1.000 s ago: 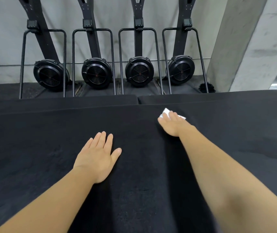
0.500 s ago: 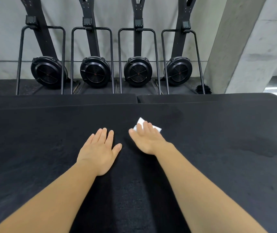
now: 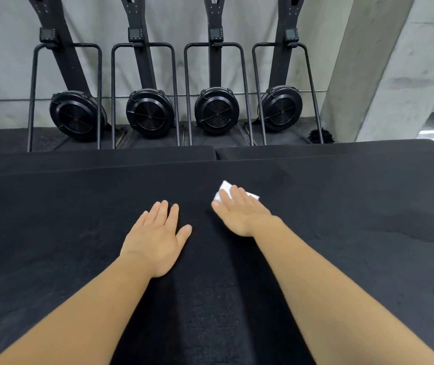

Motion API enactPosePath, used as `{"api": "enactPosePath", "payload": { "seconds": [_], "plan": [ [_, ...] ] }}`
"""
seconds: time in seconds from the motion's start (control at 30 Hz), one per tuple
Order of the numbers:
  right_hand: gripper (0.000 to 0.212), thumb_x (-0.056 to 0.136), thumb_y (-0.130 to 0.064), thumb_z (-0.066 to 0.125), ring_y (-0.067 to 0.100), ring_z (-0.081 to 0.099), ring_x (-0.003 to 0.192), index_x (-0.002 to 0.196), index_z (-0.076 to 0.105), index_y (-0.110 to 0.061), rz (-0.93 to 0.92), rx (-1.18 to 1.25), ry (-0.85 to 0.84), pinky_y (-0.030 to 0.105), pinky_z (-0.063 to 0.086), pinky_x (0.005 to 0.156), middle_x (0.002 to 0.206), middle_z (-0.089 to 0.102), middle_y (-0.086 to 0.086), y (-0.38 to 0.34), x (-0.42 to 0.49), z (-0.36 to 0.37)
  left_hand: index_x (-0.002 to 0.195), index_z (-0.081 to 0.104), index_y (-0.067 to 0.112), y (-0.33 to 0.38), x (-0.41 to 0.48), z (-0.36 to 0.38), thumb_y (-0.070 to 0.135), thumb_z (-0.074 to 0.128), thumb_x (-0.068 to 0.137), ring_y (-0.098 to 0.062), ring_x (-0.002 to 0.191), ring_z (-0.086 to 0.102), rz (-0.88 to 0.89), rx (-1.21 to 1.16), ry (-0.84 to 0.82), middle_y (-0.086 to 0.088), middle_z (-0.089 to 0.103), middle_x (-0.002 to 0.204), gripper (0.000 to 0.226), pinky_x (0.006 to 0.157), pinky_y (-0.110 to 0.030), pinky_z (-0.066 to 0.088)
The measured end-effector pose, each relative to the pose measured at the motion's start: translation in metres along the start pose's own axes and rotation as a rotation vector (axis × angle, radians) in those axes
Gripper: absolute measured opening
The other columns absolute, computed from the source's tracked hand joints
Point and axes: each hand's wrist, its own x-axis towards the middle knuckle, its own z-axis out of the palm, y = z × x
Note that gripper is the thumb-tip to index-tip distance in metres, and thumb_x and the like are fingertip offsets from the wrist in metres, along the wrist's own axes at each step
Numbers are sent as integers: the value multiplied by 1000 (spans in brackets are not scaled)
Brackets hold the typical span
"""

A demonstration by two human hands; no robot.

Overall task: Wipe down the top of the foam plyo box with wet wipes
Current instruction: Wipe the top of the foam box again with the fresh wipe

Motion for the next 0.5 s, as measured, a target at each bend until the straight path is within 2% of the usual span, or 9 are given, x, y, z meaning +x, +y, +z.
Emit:
{"api": "enactPosePath", "payload": {
  "seconds": [0.07,0.13,0.3,0.5],
  "plan": [
    [55,102,-47,15,24,14,146,150,26,-22,70,-6,37,46,16,119,158,17,7,24,6,-8,154,-10,16,0,0,0,54,4,99,-17,148,-16,5,5,3,-4,-13,162,68,121,-33,-5],
    [56,101,-44,15,26,14,145,150,26,-20,131,-42,54,49,19,118,158,16,9,47,10,-17,154,-10,16,0,0,0,54,4,99,-17,148,-16,6,8,3,-5,-13,162,67,121,-34,-4],
    [57,103,-38,16,30,9,148,154,21,-14,243,-81,66,47,12,119,161,10,16,79,16,-29,153,-11,16,-1,1,0,54,4,100,-17,148,-16,11,3,-6,-5,-14,162,67,121,-34,-4],
    [67,102,-54,18,27,14,145,154,22,-13,268,-76,125,42,14,120,157,21,12,55,5,-18,154,-10,16,-1,2,0,54,4,100,-17,148,-15,12,3,-3,-5,-13,162,67,121,-35,-3]
  ]
}}
